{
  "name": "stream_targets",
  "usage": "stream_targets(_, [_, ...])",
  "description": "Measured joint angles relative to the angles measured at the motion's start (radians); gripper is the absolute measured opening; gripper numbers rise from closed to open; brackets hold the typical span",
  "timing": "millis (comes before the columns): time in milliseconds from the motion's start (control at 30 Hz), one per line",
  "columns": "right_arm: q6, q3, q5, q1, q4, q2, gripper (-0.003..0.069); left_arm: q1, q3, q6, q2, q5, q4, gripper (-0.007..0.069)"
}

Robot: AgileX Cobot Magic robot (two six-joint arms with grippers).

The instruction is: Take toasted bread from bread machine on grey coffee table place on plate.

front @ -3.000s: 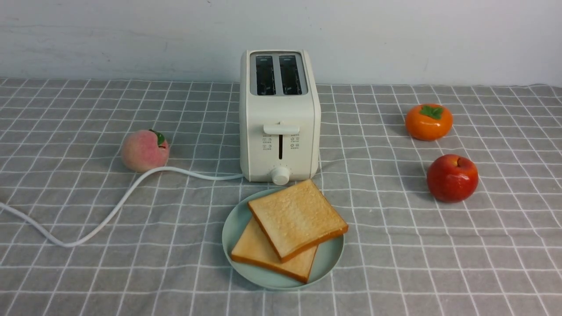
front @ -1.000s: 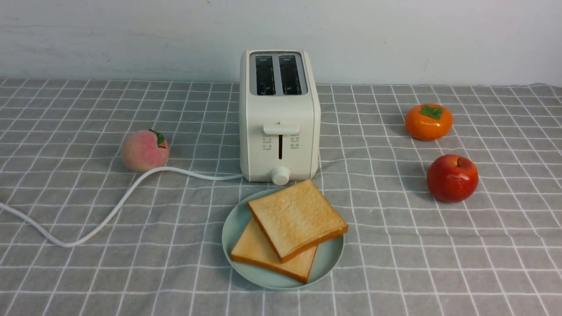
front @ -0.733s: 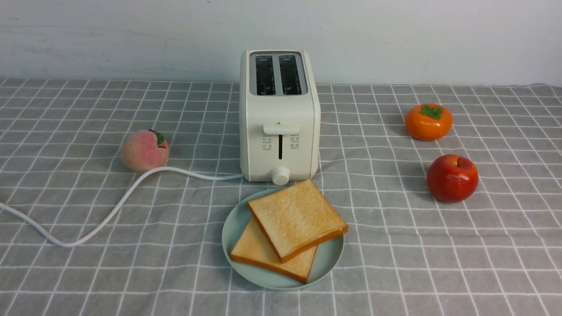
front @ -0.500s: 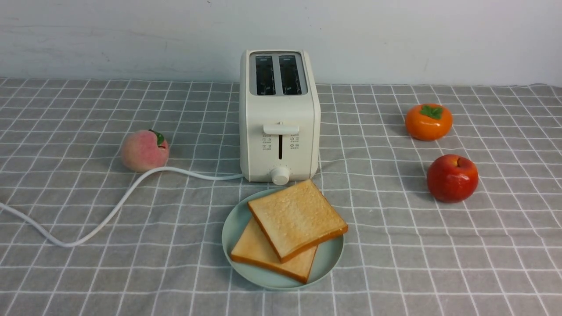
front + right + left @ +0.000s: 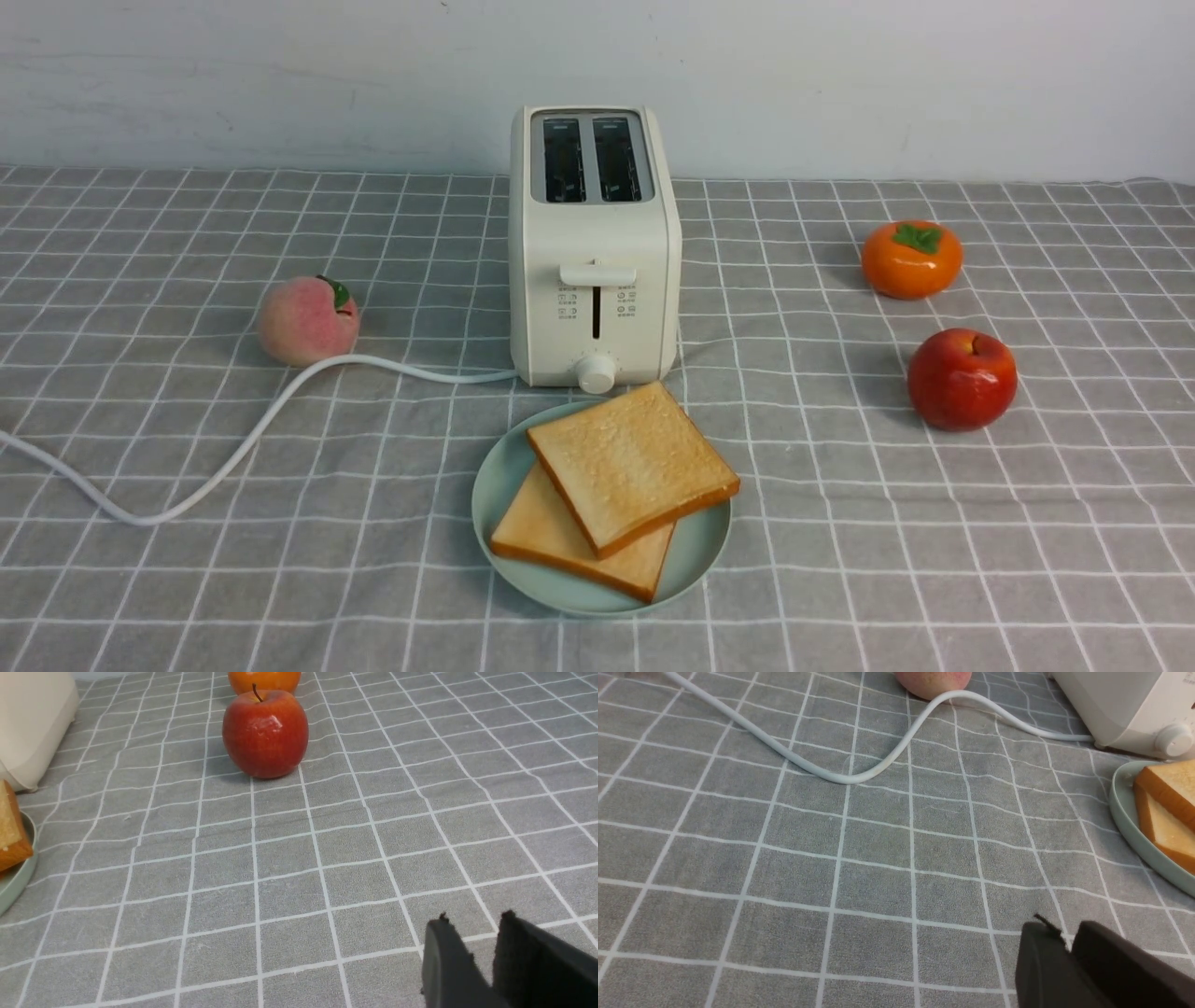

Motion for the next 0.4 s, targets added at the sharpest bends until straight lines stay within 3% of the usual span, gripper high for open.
stream_targets(400, [0.0, 0.0, 0.0, 0.0, -0.001, 0.0, 0.019, 0.0, 0.0, 0.0, 0.0, 0.0, 0.0, 0.0097])
